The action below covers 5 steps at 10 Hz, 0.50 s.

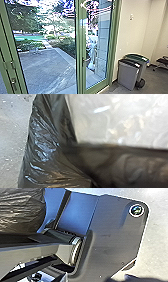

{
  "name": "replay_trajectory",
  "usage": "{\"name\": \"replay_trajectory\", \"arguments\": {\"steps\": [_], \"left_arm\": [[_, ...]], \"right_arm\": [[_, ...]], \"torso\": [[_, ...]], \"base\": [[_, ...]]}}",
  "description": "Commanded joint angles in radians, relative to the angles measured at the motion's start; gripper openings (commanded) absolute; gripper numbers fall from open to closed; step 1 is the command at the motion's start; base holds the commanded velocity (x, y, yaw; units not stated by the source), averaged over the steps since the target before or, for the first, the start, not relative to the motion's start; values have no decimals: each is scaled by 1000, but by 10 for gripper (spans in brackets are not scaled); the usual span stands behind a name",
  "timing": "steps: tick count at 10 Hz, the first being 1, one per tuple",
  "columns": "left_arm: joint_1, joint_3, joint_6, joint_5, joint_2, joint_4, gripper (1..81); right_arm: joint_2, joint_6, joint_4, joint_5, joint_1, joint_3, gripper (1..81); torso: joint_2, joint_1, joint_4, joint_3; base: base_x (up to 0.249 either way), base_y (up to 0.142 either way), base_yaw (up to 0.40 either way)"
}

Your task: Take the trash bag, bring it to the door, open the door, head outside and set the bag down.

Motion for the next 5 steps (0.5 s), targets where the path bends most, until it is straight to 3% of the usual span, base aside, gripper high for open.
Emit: {"name": "replay_trajectory", "arguments": {"steps": [1, 5], "left_arm": [[-69, 5, 7, 54, -4, 8, 10], [-69, 3, 7, 56, -4, 10, 10]], "right_arm": [[4, -1, 7, -58, 64, -1, 811], [7, -1, 7, -58, 61, -1, 811]], "torso": [[0, 0, 0, 0], [0, 0, 0, 0]], "base": [[134, -95, 0], [134, -94, 0]]}}
